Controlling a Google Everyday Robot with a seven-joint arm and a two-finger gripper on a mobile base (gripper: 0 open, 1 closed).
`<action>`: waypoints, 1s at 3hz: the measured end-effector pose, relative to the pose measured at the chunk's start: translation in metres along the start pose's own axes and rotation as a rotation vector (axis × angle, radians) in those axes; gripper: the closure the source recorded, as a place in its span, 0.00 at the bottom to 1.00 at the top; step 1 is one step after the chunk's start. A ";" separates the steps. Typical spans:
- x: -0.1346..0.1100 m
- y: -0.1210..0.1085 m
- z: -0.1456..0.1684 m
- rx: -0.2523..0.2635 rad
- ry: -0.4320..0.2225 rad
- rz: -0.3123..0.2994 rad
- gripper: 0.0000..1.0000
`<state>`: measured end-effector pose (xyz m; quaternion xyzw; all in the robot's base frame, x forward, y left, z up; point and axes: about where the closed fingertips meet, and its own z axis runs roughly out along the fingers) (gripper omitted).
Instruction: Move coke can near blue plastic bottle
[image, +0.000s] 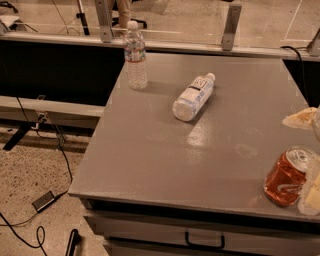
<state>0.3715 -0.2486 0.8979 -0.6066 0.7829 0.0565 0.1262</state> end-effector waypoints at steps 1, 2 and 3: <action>0.001 0.005 0.011 -0.011 0.005 -0.001 0.00; 0.007 0.007 0.035 -0.031 0.011 0.022 0.00; 0.007 0.007 0.035 -0.031 0.011 0.022 0.00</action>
Offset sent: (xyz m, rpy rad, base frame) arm -0.0038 0.0064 -0.0421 0.0022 0.0570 -0.0059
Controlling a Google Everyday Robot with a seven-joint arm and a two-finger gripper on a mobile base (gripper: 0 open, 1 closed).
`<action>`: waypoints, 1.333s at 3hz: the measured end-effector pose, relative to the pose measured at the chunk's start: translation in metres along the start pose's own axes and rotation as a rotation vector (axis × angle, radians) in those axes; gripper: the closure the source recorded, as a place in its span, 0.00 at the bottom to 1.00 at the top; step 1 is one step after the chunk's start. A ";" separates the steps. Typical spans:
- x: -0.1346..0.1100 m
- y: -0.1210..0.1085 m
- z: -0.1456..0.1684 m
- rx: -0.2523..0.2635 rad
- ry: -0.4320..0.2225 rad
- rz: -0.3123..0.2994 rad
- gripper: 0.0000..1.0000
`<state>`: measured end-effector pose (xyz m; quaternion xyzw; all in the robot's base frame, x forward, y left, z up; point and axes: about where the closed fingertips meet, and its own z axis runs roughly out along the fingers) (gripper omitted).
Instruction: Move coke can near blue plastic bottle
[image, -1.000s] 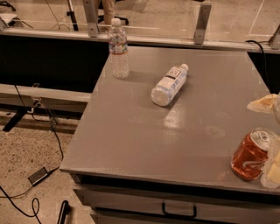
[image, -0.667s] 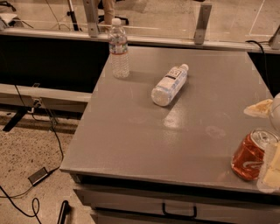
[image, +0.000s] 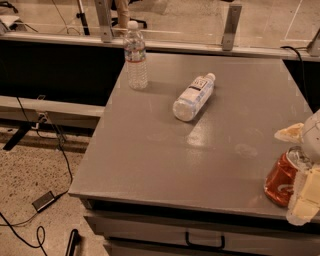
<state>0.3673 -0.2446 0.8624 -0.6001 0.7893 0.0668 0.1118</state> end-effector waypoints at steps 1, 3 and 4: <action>-0.001 0.000 -0.003 0.012 0.003 -0.002 0.18; -0.003 0.001 -0.006 0.007 0.018 -0.011 0.64; -0.004 0.001 -0.006 0.007 0.021 -0.013 0.87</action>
Offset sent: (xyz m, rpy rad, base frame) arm -0.0006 0.0006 0.0043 -0.0222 0.0084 0.0082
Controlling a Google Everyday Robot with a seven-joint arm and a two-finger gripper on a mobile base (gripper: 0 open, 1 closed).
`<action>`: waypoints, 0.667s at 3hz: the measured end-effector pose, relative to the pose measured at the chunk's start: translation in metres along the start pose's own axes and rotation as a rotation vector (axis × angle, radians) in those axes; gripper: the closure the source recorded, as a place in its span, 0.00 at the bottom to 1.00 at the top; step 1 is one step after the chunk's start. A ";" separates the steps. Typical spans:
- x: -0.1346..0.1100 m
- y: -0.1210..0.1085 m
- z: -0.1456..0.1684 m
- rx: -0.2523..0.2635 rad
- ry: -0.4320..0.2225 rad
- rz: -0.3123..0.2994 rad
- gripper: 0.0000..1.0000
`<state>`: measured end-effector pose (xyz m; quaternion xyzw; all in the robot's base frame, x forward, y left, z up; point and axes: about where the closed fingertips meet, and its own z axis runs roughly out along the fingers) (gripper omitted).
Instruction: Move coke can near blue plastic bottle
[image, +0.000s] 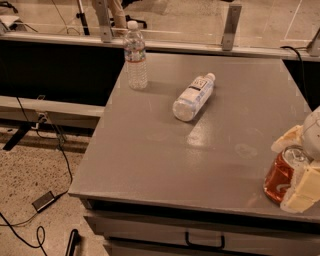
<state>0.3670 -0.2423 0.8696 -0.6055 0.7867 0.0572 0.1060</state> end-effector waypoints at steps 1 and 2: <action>0.000 0.000 -0.001 0.000 0.000 0.000 1.00; 0.000 0.000 -0.001 0.000 0.000 0.000 1.00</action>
Offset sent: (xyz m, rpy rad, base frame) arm 0.0000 0.0000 0.0008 0.0000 -0.0002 0.0000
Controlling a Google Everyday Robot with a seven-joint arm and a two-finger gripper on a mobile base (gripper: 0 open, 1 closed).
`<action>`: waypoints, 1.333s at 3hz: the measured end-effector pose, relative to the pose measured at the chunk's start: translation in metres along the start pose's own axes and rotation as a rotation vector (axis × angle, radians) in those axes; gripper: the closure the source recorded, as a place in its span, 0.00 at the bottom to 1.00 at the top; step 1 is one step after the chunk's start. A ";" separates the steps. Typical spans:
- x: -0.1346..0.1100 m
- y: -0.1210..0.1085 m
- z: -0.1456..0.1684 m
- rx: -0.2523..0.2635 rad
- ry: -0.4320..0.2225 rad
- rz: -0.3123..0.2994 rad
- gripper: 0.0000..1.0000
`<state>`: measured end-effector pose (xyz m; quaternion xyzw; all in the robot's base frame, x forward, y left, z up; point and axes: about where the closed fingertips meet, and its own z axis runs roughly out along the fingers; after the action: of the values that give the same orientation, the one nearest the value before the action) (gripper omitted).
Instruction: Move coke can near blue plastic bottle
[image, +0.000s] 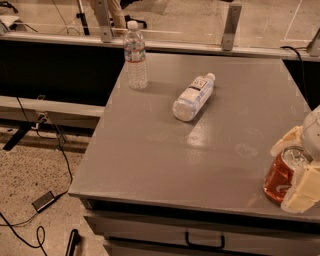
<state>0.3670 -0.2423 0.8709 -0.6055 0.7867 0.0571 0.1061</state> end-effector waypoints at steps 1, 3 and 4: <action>0.000 0.000 -0.002 0.000 0.000 0.000 1.00; 0.011 -0.054 -0.024 0.006 -0.089 0.021 1.00; 0.009 -0.076 -0.030 0.000 -0.131 0.019 1.00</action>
Offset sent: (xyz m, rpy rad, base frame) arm 0.0565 -0.0496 0.0355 0.1214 -0.0294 -0.0371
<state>0.4354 -0.2766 0.9005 -0.5931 0.7838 0.0976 0.1565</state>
